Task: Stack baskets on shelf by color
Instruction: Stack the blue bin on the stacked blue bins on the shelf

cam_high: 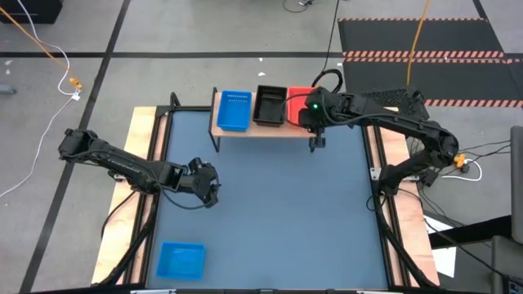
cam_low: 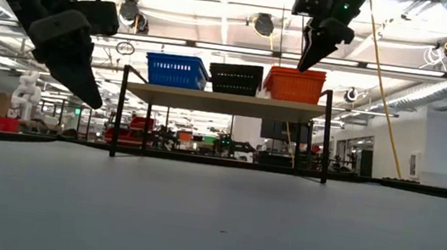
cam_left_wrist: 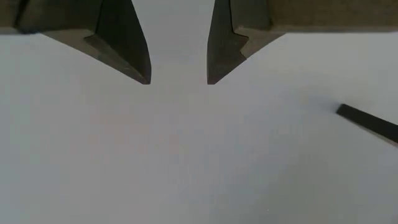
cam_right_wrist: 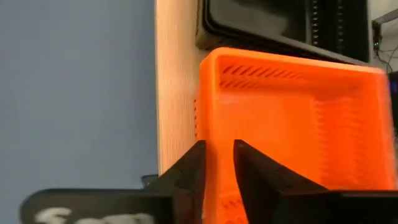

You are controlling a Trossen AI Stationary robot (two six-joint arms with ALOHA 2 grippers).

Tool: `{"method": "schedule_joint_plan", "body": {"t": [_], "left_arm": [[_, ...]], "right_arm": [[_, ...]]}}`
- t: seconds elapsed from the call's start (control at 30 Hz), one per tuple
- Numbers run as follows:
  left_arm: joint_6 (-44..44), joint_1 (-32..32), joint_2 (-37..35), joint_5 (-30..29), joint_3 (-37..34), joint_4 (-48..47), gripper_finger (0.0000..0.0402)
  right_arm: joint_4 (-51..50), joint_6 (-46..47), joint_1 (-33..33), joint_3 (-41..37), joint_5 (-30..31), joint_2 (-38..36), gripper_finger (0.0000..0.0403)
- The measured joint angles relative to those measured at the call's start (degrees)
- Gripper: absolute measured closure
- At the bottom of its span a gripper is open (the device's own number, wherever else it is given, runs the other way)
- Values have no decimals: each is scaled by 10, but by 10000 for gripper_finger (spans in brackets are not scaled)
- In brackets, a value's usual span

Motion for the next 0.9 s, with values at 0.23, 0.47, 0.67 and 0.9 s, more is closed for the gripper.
{"method": "schedule_joint_plan", "body": {"t": [0.23,0.47,0.67,0.9], "left_arm": [[-6,0,0,-3,0,-9,245],[-79,0,0,-35,0,-135,245],[-195,1,0,-95,0,-279,245],[-236,36,0,-181,0,-299,245]], "right_arm": [[36,38,3,0,1,-32,260],[149,98,57,-21,-171,-62,239],[440,150,188,-120,-216,3,242],[528,89,309,5,-211,235,242]]}}
